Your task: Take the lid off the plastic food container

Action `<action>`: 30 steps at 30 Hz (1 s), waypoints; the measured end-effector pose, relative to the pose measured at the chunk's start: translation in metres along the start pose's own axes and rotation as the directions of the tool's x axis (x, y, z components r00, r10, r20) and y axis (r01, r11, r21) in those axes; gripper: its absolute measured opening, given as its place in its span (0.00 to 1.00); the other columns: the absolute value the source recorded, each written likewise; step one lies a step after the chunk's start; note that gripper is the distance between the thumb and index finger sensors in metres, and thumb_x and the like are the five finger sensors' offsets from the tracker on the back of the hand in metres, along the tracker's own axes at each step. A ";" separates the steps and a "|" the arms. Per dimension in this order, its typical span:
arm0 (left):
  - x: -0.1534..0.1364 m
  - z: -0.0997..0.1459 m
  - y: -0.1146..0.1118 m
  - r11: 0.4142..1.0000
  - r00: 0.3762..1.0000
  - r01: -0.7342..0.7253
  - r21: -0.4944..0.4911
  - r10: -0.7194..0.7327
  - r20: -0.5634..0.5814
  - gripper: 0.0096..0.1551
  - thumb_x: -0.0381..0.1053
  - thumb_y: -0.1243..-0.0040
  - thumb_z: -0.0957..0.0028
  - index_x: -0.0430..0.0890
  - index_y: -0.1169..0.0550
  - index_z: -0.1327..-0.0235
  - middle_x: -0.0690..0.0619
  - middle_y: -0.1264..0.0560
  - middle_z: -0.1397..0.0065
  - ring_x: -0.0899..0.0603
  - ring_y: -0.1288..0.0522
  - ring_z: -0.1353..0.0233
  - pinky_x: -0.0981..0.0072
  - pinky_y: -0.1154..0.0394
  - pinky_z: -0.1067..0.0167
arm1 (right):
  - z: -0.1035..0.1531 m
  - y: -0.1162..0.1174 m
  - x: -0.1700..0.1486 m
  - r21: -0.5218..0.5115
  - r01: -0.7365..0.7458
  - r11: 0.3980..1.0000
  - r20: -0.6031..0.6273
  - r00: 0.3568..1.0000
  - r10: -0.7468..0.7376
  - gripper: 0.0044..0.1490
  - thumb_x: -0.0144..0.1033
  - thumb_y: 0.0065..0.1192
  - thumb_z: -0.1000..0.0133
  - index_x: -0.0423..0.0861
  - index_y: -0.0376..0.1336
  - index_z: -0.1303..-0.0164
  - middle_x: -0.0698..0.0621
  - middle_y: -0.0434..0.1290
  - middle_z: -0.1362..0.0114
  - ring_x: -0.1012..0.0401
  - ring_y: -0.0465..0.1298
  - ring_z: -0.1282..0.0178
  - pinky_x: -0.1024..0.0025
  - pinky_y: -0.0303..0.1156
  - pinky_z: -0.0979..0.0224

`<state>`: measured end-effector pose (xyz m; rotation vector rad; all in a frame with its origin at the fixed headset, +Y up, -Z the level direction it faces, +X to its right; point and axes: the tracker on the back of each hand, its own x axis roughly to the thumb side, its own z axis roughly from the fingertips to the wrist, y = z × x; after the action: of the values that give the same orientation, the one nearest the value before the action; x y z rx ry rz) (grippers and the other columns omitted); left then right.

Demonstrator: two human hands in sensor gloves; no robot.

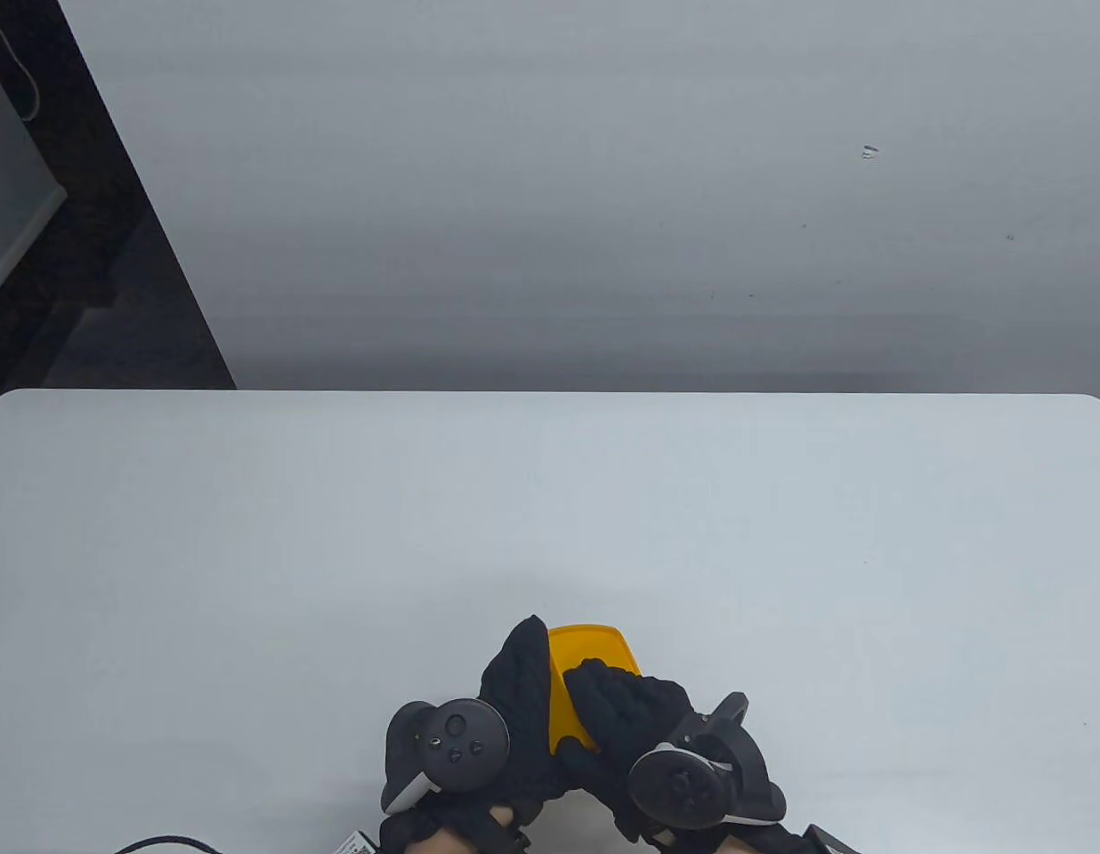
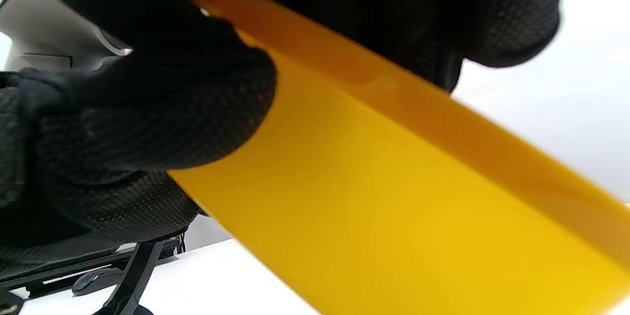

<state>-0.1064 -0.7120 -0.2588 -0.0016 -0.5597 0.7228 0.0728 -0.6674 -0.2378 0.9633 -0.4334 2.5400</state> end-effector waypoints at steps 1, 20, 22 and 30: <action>0.000 0.000 0.000 1.000 1.000 0.003 -0.002 -0.003 -0.001 0.80 0.69 0.24 0.60 0.43 0.69 0.27 0.37 0.60 0.16 0.18 0.46 0.20 0.32 0.36 0.30 | 0.000 0.000 0.000 -0.001 -0.001 1.000 0.002 1.000 0.001 0.41 0.49 0.61 0.49 0.29 0.63 0.39 0.29 0.70 0.38 0.35 0.78 0.43 0.42 0.71 0.44; 0.003 0.001 -0.001 0.995 0.996 0.092 -0.021 -0.092 0.023 0.80 0.69 0.24 0.60 0.42 0.68 0.26 0.36 0.60 0.16 0.18 0.46 0.20 0.32 0.36 0.30 | 0.001 -0.006 -0.011 0.049 0.118 0.992 0.022 0.993 -0.119 0.37 0.43 0.62 0.50 0.28 0.65 0.41 0.28 0.72 0.41 0.36 0.80 0.46 0.44 0.72 0.45; 0.004 0.001 -0.001 0.994 0.994 0.105 -0.023 -0.104 0.029 0.80 0.69 0.24 0.60 0.43 0.68 0.26 0.36 0.60 0.16 0.18 0.46 0.20 0.32 0.36 0.29 | 0.001 -0.007 -0.014 0.070 0.136 0.988 0.030 0.990 -0.139 0.37 0.43 0.62 0.50 0.28 0.65 0.41 0.28 0.72 0.40 0.36 0.80 0.46 0.44 0.72 0.45; 0.006 0.002 -0.001 0.991 0.991 0.130 -0.024 -0.128 0.048 0.80 0.69 0.24 0.60 0.43 0.67 0.26 0.36 0.60 0.16 0.19 0.46 0.20 0.32 0.36 0.29 | 0.002 -0.015 -0.024 0.096 0.210 0.973 0.023 0.977 -0.213 0.37 0.41 0.62 0.50 0.28 0.65 0.41 0.29 0.72 0.40 0.37 0.80 0.46 0.44 0.72 0.45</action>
<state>-0.1031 -0.7091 -0.2543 0.0263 -0.6083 0.5904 0.0967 -0.6611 -0.2507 1.0282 -0.2107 2.3715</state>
